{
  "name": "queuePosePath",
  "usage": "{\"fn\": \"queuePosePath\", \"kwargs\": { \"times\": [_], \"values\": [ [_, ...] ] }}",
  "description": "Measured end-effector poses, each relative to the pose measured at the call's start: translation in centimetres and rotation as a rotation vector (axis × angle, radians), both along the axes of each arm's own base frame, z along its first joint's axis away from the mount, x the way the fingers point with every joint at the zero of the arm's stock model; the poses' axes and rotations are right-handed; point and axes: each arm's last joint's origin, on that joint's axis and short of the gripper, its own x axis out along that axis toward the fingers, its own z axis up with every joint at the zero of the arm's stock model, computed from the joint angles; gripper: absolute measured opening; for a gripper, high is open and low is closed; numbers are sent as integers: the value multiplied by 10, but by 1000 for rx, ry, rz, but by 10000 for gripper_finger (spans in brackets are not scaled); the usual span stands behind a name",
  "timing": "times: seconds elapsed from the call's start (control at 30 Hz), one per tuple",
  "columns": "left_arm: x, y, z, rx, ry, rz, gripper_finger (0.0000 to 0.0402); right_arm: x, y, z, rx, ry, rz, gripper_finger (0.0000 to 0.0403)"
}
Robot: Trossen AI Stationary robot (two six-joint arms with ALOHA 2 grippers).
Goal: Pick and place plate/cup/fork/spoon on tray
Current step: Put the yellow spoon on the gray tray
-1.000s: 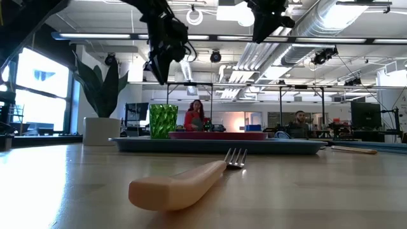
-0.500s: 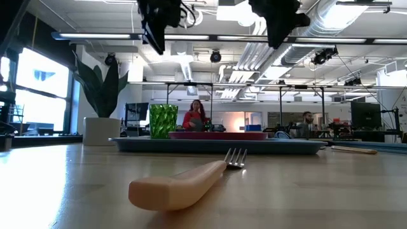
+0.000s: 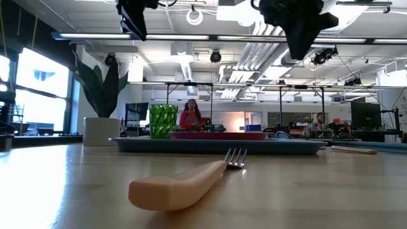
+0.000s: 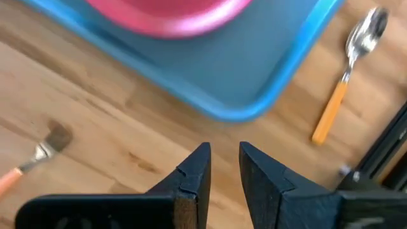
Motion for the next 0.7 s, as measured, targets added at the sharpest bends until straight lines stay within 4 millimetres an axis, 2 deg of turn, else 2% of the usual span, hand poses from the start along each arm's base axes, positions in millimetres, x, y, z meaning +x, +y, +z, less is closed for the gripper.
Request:
{"fn": "queuePosePath", "kwargs": {
  "times": [0.2,0.37,0.53,0.7],
  "values": [
    [-18,-22,-10,-15,-25,4,95,-6,16,-19,32,73,-25,73],
    [-27,-37,-16,-18,-45,-23,96,-15,23,-33,28,158,-62,73],
    [-33,-51,-23,-26,-92,-31,94,-33,21,-43,40,208,-102,73],
    [-34,-59,-31,-34,-129,-35,92,-58,18,-48,47,172,-146,73]
  ]
}}
